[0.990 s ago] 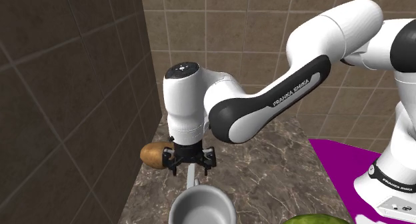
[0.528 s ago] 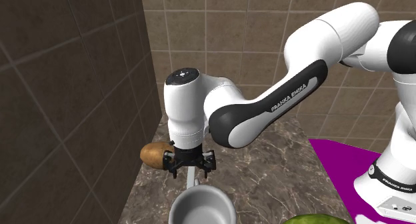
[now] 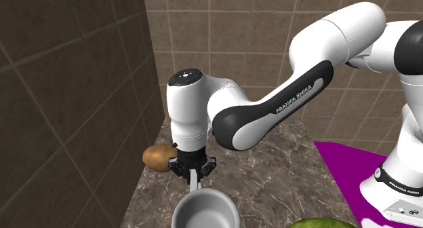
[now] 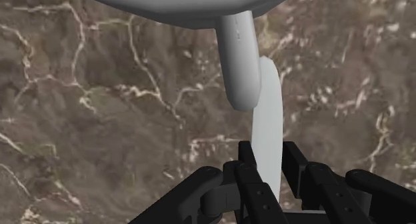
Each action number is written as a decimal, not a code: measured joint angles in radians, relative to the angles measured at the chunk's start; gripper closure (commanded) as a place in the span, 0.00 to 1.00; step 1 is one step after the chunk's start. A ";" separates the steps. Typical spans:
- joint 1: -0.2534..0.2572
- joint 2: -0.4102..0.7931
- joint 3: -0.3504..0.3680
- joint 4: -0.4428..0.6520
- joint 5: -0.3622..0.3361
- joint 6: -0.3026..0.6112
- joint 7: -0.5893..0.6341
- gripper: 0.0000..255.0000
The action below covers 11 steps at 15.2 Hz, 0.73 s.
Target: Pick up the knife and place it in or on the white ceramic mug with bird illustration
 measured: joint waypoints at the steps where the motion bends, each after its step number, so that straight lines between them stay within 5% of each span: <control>1: -0.001 -0.001 0.000 -0.001 0.000 0.001 0.000 1.00; 11: -0.004 -0.029 0.010 0.034 0.017 -0.061 -0.012 1.00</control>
